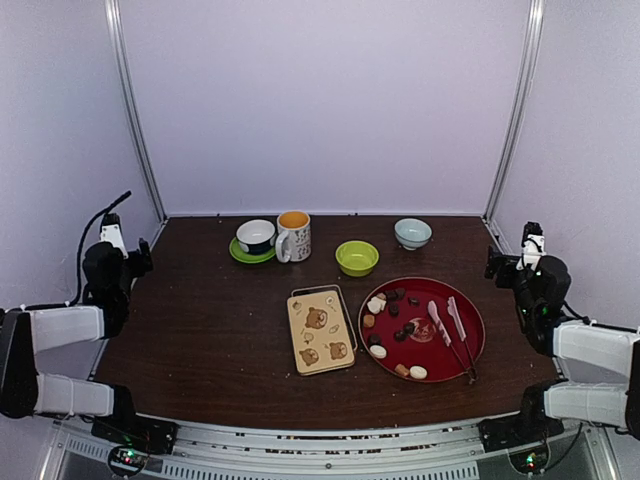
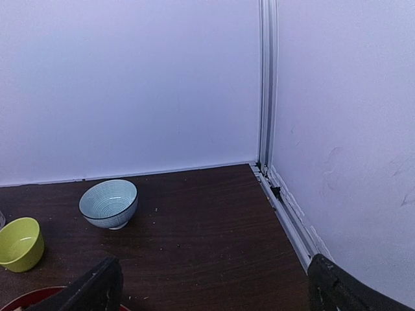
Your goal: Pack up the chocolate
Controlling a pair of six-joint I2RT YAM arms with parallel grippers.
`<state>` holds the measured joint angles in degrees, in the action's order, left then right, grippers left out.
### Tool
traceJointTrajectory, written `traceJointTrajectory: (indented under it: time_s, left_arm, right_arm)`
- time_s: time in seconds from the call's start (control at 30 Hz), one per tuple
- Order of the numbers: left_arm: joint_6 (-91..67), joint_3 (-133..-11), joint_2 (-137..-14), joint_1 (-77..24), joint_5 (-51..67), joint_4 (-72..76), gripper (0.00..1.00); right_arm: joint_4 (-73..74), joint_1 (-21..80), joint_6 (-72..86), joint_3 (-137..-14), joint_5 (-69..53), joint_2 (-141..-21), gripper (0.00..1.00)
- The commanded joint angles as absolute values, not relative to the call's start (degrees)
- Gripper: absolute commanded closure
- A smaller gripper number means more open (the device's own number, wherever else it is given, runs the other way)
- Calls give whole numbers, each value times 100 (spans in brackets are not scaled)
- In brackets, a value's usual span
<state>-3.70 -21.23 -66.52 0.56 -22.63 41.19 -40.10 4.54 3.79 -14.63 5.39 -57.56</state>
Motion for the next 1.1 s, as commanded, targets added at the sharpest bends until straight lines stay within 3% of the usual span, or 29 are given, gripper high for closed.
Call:
traceJointTrajectory:
  time_s: [0.0, 0.3, 0.67, 0.9, 1.07]
  left_arm:
    - [-591, -2062, -6243, 94, -2178, 3940, 2]
    - [-875, -2074, -5422, 95, -899, 2640, 2]
    - [-2333, -2724, -4945, 94, 229, 779, 2]
    - [-3641, -2398, -5620, 82, 2180, 1578, 2]
    - [-3808, -2392, -6138, -272, 3368, 1680, 10]
  right_arm:
    - [-3716, 492, 672, -1598, 782, -5542, 0]
    - [-2257, 492, 2238, -2099, 1362, -5112, 0]
    - [-6, 477, 2408, -3080, 694, -5009, 0]
    - [1261, 481, 2409, -3666, -175, -5250, 0]
    - [2163, 738, 2037, -4054, -692, -5711, 0]
